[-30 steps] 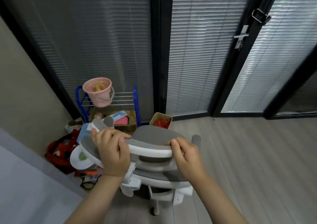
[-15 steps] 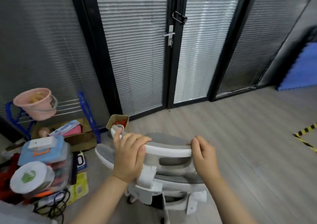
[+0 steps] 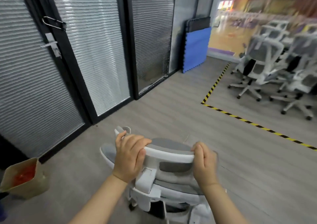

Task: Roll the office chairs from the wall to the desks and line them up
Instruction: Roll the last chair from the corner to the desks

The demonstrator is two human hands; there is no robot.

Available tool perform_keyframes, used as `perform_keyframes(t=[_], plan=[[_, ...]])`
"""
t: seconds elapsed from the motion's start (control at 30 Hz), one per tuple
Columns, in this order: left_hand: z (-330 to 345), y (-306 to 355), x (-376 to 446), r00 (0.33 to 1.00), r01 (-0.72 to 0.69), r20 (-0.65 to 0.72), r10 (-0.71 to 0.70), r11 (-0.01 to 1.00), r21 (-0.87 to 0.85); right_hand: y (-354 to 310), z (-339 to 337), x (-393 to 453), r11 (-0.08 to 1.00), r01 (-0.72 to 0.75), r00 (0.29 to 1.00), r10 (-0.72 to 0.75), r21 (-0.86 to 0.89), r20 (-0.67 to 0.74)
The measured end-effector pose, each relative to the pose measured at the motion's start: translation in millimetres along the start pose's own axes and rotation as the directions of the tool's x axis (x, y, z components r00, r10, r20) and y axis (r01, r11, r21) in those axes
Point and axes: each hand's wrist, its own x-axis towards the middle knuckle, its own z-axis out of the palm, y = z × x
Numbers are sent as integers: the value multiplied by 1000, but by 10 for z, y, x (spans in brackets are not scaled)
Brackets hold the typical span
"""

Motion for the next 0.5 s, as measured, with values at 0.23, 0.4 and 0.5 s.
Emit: perform_keyframes(t=[0.23, 0.4, 0.5], plan=[[1421, 366, 1004, 976, -149, 120, 181, 960, -235, 773, -753, 702, 986, -58, 969, 17, -157, -248], [2452, 819, 1709, 925, -241, 183, 332, 888, -393, 1258, -1377, 1234, 962, -168, 902, 62, -217, -427], [3083, 1183, 2081, 905, -258, 192, 380, 848, -462, 1530, -1790, 1537, 944, -219, 857, 66, -246, -511]])
